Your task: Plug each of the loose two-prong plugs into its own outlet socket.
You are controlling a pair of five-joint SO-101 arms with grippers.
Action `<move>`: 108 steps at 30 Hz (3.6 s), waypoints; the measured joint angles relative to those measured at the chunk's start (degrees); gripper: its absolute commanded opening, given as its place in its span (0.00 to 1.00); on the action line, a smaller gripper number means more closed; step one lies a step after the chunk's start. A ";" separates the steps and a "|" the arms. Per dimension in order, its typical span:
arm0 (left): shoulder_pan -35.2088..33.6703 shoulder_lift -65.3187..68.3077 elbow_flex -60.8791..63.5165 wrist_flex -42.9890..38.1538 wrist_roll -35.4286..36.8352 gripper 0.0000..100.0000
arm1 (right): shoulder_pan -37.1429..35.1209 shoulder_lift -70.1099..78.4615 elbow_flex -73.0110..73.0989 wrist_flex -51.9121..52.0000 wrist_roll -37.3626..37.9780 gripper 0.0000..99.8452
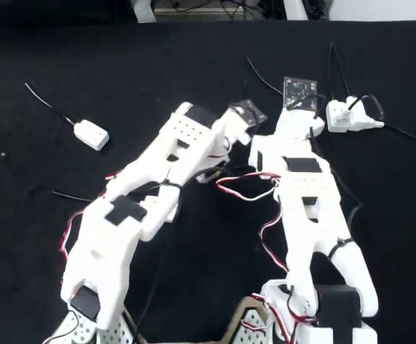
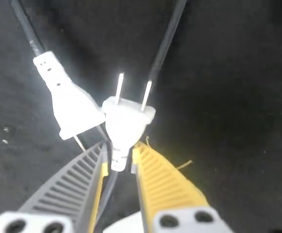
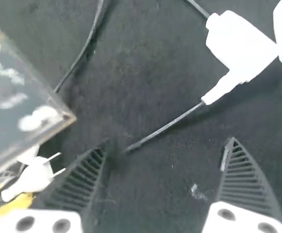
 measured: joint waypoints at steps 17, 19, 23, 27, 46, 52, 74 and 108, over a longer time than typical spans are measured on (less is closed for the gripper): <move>3.34 -15.03 14.77 0.00 -1.67 0.08 | 2.81 0.00 0.00 0.00 -2.64 0.32; 3.87 -15.03 14.86 0.00 -1.67 0.16 | 3.34 0.00 0.00 0.00 -3.25 0.32; 3.52 -15.12 15.30 -0.09 -1.67 0.23 | 3.34 0.00 0.00 0.00 -3.60 0.32; 2.90 -15.12 16.00 0.00 -1.67 0.21 | 3.34 0.00 0.00 0.00 -3.69 0.32; -6.77 -28.57 11.52 17.41 -1.05 0.21 | 3.78 0.00 0.00 0.00 -3.78 0.32; -13.27 -37.27 19.43 17.32 6.59 0.21 | 0.62 -1.93 -3.34 7.21 0.44 0.32; -51.08 -51.69 74.37 -14.42 10.37 0.21 | -25.67 -10.02 3.96 22.15 60.13 0.23; -53.71 -54.42 81.76 -20.84 10.37 0.21 | -25.76 30.59 -25.67 35.34 68.40 0.28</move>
